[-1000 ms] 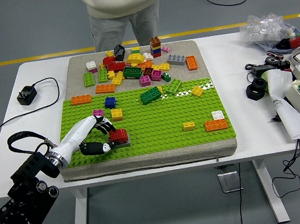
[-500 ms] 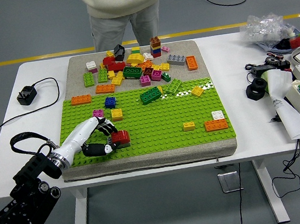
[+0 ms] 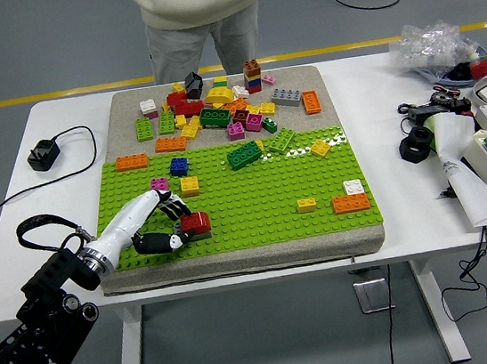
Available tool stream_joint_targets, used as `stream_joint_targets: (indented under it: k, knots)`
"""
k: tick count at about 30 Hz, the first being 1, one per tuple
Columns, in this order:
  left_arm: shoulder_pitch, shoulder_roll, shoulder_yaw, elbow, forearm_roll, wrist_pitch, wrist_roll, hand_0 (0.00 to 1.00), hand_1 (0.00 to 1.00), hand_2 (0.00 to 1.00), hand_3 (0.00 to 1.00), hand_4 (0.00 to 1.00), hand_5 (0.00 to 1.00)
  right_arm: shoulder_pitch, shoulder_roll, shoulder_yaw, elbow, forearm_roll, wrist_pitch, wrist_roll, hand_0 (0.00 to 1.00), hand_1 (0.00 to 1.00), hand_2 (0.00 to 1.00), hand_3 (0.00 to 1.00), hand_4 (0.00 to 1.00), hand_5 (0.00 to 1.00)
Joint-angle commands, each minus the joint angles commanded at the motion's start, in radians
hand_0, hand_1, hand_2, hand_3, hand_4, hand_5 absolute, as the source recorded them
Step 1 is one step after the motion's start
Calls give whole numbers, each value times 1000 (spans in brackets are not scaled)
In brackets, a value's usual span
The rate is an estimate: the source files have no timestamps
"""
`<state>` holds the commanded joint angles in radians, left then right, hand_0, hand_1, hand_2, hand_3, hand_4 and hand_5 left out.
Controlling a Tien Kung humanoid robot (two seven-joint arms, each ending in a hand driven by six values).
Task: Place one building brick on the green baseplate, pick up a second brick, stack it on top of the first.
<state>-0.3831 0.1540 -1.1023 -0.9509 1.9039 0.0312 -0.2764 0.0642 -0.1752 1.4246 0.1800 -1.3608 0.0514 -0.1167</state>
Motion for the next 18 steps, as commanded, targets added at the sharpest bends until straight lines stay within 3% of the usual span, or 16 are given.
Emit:
stream_joint_targets:
  k: [2,3,18]
  knots:
    - [-1,-2,3,7,-2,0,-1,658,545,524,493,663,152,0,1,0,0,0,0,0,759,692,732,697,948,687]
    - [-1,-2,4,8,-2,1,0,722,563,528,496,690,162,0,1,-1,0,0,0,0,759,691,732,698,949,688]
    - [-13,-8,5,19,-2,7,0,776,586,532,496,707,172,-1,2,-2,0,2,-1,0,759,691,732,698,949,688]
